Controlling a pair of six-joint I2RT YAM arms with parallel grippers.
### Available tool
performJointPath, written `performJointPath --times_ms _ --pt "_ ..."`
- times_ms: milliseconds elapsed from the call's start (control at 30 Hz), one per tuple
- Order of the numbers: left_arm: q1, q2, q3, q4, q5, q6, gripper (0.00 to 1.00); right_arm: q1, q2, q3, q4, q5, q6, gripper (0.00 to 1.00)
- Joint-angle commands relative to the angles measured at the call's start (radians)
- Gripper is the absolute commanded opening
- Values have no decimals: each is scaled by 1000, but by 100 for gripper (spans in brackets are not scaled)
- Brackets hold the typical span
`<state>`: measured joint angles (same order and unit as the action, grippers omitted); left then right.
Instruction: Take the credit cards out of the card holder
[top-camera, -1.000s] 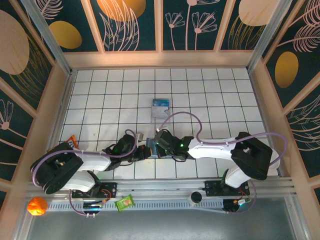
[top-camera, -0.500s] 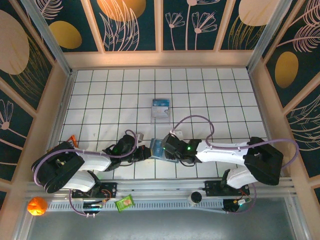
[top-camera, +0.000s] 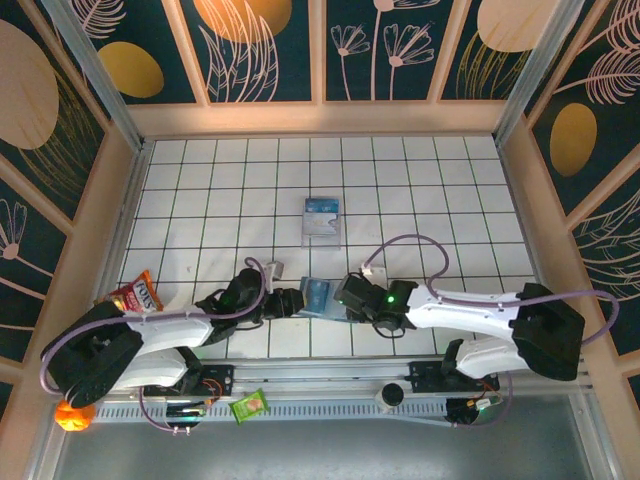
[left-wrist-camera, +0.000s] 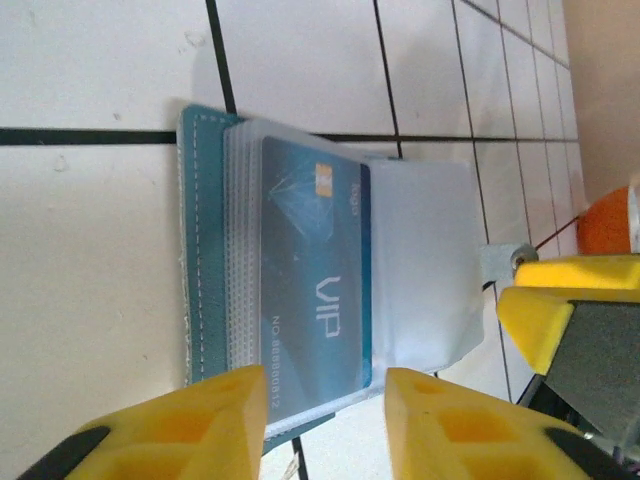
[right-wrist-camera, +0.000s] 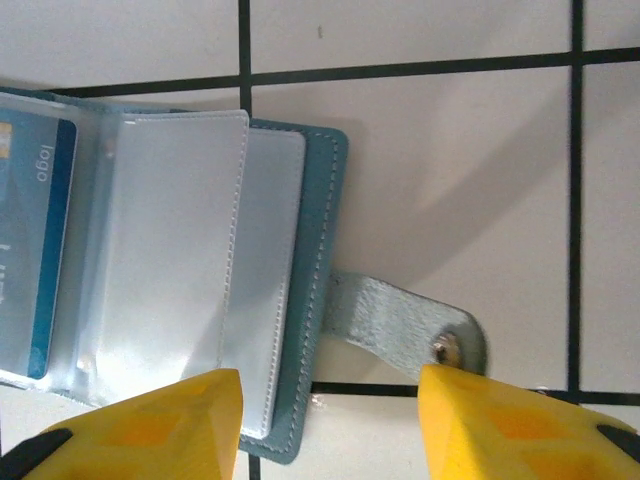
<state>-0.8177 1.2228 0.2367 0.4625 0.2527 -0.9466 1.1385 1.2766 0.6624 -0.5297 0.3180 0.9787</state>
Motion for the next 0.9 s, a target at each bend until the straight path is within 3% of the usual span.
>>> performJointPath --times_ms 0,100,233,367,600,867 --pt "-3 -51 25 -71 -55 63 42 -18 -56 26 -91 73 15 48" --pt "-4 -70 43 -109 -81 98 44 -18 -107 58 -27 60 -107 34" --pt "-4 -72 56 -113 -90 120 45 -45 -97 94 121 -67 -260 22" --pt "-2 -58 67 -109 -92 134 48 -76 1 120 190 -166 -321 20" --pt "-3 -12 89 -89 -89 141 49 -94 77 15 251 -245 -248 13" --pt "-3 51 108 -69 -79 140 50 -95 115 -99 237 -248 -155 10"
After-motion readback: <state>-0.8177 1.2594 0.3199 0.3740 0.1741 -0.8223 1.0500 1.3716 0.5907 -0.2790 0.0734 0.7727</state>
